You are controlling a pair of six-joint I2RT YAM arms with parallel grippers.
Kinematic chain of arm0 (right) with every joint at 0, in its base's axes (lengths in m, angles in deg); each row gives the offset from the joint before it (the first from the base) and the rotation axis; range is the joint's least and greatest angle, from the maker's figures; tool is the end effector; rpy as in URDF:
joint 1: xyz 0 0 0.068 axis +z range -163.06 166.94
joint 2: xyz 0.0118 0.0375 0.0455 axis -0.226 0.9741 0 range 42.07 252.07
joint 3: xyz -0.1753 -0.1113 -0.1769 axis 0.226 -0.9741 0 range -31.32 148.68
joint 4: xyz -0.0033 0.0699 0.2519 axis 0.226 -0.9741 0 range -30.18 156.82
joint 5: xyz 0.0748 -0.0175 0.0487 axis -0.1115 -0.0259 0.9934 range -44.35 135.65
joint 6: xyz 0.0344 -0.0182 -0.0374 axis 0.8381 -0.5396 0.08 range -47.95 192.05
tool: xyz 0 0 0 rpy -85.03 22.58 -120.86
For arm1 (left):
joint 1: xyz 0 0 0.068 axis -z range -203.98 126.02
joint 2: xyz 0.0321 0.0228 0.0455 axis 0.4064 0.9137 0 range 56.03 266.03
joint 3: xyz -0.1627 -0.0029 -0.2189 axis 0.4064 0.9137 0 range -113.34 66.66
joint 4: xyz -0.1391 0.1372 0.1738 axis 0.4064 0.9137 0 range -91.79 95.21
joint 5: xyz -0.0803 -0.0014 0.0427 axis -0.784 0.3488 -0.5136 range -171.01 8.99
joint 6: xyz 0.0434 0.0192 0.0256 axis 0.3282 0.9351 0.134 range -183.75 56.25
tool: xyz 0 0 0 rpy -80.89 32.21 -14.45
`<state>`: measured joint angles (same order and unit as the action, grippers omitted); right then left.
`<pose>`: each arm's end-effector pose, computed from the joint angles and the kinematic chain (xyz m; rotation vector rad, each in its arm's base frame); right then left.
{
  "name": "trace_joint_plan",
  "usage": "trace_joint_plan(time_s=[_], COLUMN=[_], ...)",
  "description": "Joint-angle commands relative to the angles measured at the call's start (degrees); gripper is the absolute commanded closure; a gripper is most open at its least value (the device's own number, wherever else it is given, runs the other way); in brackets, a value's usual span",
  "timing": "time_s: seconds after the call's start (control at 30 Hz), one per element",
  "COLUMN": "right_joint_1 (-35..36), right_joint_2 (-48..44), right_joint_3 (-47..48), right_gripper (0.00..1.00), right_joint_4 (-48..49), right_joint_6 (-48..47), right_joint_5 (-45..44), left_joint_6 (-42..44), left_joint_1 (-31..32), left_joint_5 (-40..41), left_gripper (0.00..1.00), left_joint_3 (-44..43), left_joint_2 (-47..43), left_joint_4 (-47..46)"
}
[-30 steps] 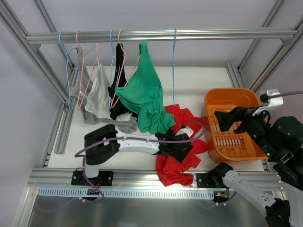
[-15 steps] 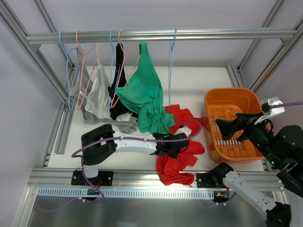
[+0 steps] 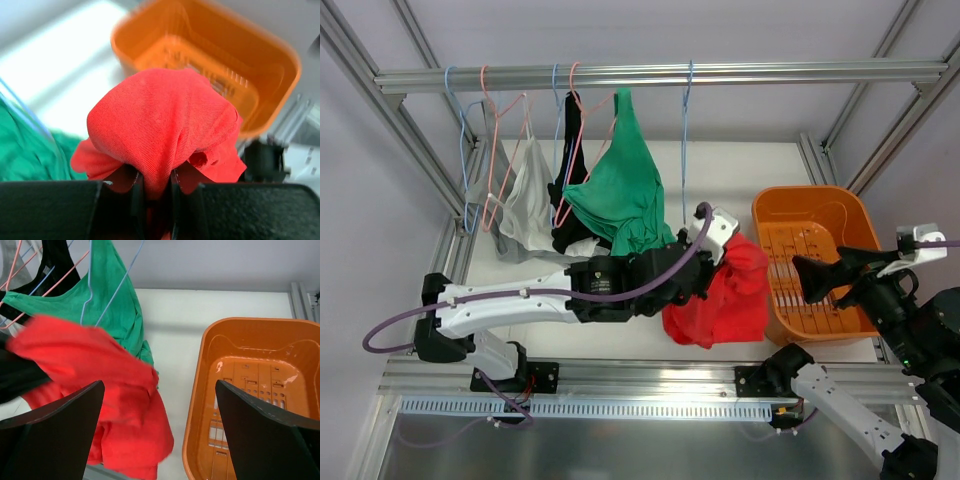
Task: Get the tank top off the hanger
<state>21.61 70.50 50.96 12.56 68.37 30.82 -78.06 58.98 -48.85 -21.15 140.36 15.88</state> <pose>-0.0010 -0.0119 0.4715 -0.3239 1.5483 0.2194 0.0600 -0.3311 0.4255 0.6779 1.7062 -0.7054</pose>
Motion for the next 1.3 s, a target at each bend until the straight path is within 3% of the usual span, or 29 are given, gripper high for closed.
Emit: trace_joint_plan(time_s=[0.0, 0.23, 0.33, 0.6, 0.83, 1.03, 1.07, 1.1, 1.13, 1.17, 1.27], right_joint_1=[0.0, 0.0, -0.1, -0.1, -0.1, 0.0, 0.0, 0.0, -0.1, 0.0, 0.0], right_joint_2=[-1.7, -7.1, -9.3, -12.2, -12.3, -13.0, -13.2, -13.4, -13.7, -13.9, -13.9], right_joint_3=[2.1, 4.4, 5.8, 8.4, 8.9, 8.2, 7.9, 7.5, 7.4, 7.3, 7.0], right_gripper=[0.01, 0.0, 0.01, 0.01, 0.01, 0.01, 0.01, 0.01, 0.01, 0.0, 0.0], right_joint_4=[1.8, 2.7, 3.1, 2.1, -0.8, -2.4, -2.7, -2.9, -3.0, -3.2, -3.3], right_joint_6=[-0.4, 2.6, 2.5, 1.9, 3.2, 5.4, 5.5, 5.6, 5.9, 5.9, 6.0], right_joint_5=[-5.6, -18.0, -20.0, -20.5, -18.3, -16.6, -16.6, -16.5, -16.5, -16.5, -16.7], left_joint_6=[13.5, 26.2, 25.8, 14.5, 11.8, 3.3, 2.5, 2.2, 1.9, 2.2, 4.1], left_joint_1=[-0.3, -1.3, -3.2, -12.6, -13.1, -15.4, -16.1, -16.3, -16.5, -16.5, -16.5], left_joint_5=[4.8, 1.5, -3.8, -26.2, -31.5, -34.4, -35.2, -35.5, -35.0, -34.3, -34.9], left_gripper=[1.0, 1.0, 1.0, 1.0, 1.0, 1.0, 0.94, 0.78, 0.25, 0.02, 0.01], left_joint_3=[-12.5, -45.3, -52.8, -55.3, -56.4, -56.9, -57.2, -57.6, -57.5, -57.4, -56.9], left_joint_2=[2.7, 18.8, 23.6, 31.2, 39.1, 45.6, 46.5, 47.8, 48.1, 48.3, 46.5], left_joint_4=[-1.4, -1.3, -1.5, -13.2, -26.1, -31.2, -31.1, -30.7, -30.0, -28.1, -23.4])
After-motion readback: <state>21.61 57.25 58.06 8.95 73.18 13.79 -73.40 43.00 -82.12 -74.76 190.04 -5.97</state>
